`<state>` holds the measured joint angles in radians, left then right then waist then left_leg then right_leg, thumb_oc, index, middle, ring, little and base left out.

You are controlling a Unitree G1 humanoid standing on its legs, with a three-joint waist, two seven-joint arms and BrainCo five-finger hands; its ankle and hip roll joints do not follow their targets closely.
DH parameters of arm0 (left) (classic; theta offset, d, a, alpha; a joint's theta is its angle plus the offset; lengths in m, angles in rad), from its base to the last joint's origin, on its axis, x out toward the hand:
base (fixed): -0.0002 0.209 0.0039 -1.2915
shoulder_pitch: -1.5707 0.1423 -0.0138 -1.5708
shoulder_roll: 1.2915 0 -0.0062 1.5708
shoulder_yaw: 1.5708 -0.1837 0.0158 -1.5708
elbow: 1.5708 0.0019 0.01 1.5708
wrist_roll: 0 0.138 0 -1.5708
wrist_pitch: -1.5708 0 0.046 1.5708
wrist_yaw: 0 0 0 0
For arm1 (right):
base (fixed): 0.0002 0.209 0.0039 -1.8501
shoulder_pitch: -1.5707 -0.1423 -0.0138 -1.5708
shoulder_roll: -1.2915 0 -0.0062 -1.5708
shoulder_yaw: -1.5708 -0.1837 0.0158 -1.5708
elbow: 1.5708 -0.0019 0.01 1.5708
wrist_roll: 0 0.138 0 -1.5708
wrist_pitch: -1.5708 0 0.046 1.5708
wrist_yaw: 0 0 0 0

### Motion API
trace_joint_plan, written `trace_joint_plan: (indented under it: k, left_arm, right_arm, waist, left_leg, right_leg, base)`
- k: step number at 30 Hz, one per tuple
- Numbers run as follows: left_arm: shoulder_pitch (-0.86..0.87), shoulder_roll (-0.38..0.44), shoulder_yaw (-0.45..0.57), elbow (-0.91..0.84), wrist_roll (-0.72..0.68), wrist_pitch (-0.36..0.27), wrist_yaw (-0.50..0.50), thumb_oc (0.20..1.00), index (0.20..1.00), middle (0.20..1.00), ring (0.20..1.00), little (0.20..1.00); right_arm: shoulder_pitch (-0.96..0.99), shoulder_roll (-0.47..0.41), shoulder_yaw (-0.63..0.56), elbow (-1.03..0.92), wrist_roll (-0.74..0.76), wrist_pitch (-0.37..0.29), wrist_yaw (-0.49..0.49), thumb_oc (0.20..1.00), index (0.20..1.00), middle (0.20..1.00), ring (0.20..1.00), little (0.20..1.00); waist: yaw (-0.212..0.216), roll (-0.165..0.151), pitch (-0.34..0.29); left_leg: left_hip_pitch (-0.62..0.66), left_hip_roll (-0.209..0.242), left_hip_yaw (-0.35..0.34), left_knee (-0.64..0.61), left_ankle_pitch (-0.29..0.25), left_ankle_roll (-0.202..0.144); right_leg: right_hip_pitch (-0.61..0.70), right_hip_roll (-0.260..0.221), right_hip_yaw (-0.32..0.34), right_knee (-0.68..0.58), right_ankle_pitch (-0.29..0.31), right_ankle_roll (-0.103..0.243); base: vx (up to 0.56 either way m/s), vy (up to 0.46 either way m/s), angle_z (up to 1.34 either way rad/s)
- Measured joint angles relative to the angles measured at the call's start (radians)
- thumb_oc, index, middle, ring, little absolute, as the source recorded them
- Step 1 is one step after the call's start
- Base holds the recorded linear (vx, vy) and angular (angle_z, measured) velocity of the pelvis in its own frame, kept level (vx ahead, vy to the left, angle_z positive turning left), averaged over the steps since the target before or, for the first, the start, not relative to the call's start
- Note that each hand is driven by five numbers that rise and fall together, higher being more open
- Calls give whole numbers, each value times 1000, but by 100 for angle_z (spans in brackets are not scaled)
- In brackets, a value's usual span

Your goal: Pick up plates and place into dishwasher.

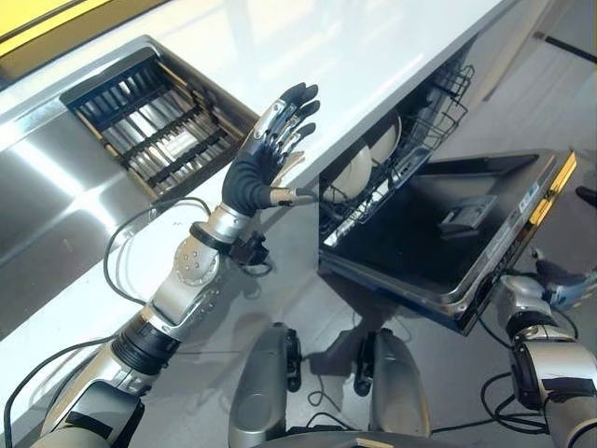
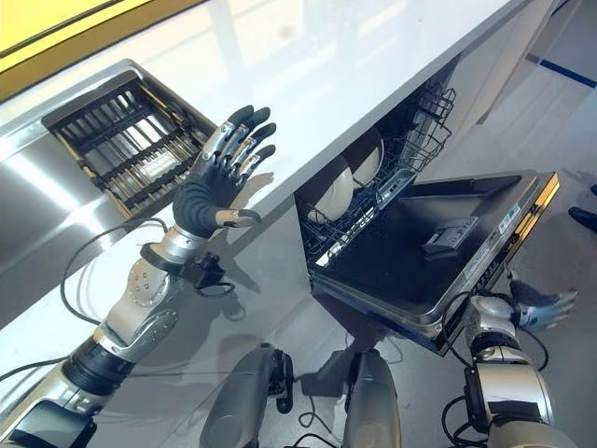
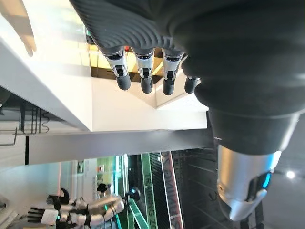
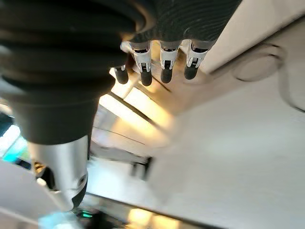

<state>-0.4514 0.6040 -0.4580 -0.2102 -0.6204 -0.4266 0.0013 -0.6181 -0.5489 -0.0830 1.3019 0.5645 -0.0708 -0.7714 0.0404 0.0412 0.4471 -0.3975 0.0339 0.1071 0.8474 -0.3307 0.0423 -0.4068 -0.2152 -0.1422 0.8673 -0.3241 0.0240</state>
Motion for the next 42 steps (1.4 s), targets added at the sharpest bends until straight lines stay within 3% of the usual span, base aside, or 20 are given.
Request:
trace_joint_plan:
  k: [3,7,13,19,23,30,33,37,42]
  left_arm:
    - [-1,2,0,0,-1,1,-1,1000,1000,1000,1000,1000]
    - [-5,4,2,0,-3,12,-12,1000,1000,1000,1000,1000]
    - [-9,12,18,-5,-6,45,-66,1000,1000,1000,1000,1000]
    - [18,16,140,16,-73,50,-173,1000,1000,1000,1000,1000]
    - [39,15,179,18,-99,55,-228,1000,1000,1000,1000,1000]
    - [39,26,177,11,-134,67,-321,1000,1000,1000,1000,1000]
    - [39,29,174,12,-149,69,-334,1000,1000,1000,1000,1000]
    - [34,36,159,12,-160,70,-363,1000,1000,1000,1000,1000]
    - [34,52,130,25,-185,72,-402,1000,1000,1000,1000,1000]
  right_arm:
    - [0,10,13,20,111,26,172,1000,1000,1000,1000,1000]
    - [-3,15,53,43,301,53,475,1000,1000,1000,1000,1000]
    - [15,-52,139,59,475,93,834,1000,1000,1000,1000,1000]
    - [45,-116,238,21,608,138,1206,1000,1000,1000,1000,1000]
    - [64,-127,253,-148,667,171,1304,1000,1000,1000,1000,1000]
    - [13,-69,252,-337,801,190,1376,1000,1000,1000,1000,1000]
    - [-46,-26,246,-385,844,190,1410,1000,1000,1000,1000,1000]
    - [-156,5,242,-391,862,190,1435,1000,1000,1000,1000,1000]
    - [-155,14,226,-297,861,175,1392,1000,1000,1000,1000,1000]
  waist:
    - [1,1,1]
    - [3,6,3]
    - [2,11,6]
    - [3,10,6]
    - [6,10,5]
    - [58,10,-2]
    - [65,10,-6]
    - [74,9,-62]
    - [85,-2,-87]
  left_leg:
    - [0,-1,-1,3,-2,-2]
    - [-7,-4,-5,10,-4,-5]
    - [-28,-8,-10,25,-3,-5]
    - [-33,-15,-63,34,-8,-28]
    - [-33,-14,-108,37,-11,-38]
    - [-23,-12,-141,39,-11,-38]
    - [2,-16,-147,19,-14,-48]
    - [22,-42,-160,1,-12,-50]
    - [72,-45,-128,-44,1,-36]
  right_leg:
    - [0,-1,-1,3,-3,-2]
    - [-5,-4,-3,9,-4,-2]
    - [-29,-17,-14,29,-2,-5]
    - [-24,-35,-76,39,-5,-27]
    - [-12,-40,-135,32,-5,-48]
    - [23,-68,-229,18,-19,-76]
    - [55,-71,-228,12,-23,-58]
    - [90,-70,-200,1,-33,-40]
    - [136,-66,-162,-40,-26,-24]
  base:
    - [-8,-46,0]
    - [-12,-37,2]
    - [7,-37,-5]
    - [42,-43,-21]
    - [57,-54,-19]
    - [53,-34,6]
    - [65,-19,19]
    - [48,-11,46]
    - [43,0,20]
